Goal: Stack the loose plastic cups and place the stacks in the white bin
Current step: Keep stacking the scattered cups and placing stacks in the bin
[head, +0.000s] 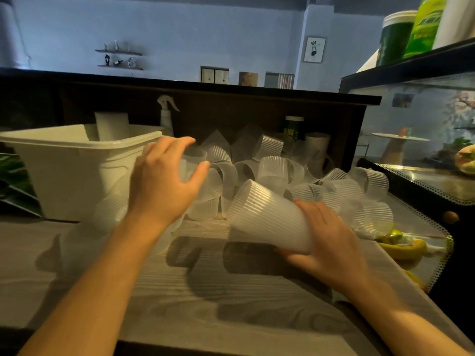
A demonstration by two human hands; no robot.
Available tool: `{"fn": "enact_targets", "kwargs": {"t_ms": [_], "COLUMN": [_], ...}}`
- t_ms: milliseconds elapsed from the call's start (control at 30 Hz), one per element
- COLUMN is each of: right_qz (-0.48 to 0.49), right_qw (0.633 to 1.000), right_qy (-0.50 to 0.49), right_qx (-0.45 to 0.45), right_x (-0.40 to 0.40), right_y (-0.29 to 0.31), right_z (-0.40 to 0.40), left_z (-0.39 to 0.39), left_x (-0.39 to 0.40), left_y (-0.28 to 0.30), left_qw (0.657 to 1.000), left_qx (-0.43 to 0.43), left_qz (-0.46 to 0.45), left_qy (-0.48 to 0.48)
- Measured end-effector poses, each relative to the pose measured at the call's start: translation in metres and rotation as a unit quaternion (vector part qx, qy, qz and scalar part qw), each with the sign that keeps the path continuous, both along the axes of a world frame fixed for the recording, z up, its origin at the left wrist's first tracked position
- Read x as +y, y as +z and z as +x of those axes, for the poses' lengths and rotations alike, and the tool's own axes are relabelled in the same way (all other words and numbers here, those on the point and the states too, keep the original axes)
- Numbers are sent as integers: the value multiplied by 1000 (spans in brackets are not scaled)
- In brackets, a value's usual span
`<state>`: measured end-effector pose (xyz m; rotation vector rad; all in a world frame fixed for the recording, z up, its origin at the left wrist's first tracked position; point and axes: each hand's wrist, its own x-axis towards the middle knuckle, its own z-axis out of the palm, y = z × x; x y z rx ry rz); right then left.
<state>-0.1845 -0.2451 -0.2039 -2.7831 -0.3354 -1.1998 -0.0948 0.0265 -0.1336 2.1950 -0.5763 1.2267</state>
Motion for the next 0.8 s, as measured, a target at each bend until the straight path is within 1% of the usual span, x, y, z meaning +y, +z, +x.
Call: {"fn": "enact_targets", "kwargs": {"t_ms": [67,200,267,400,500,600,800], "right_qz": [1,-19,-24,-38,-50,-58,-58], "right_qw": [1000,1000,1000,999,998,998,998], "right_qy": [0,4,13,21,21,18,27], "right_qx": [1,0,-2,9,12,14,14], "right_x": [0,2,3,4,6,7,8], "right_y": [0,0,0,-1,-1,-1,-1], "right_z": [1,1,1,2,2,1,0], "left_z": [-1,-8,-12,-15,-13,-10,-6], "left_x": [11,36,54,85,101,108,106], "left_y": [1,-3,-6,-12,-16,-20,-19], "left_qw": [998,979,969,952,941,935,947], "left_qx": [28,70,87,108,138,139,115], "left_qz": [44,193,230,288,310,325,300], "left_qy": [44,-4,-16,2,-1,-7,-15]}}
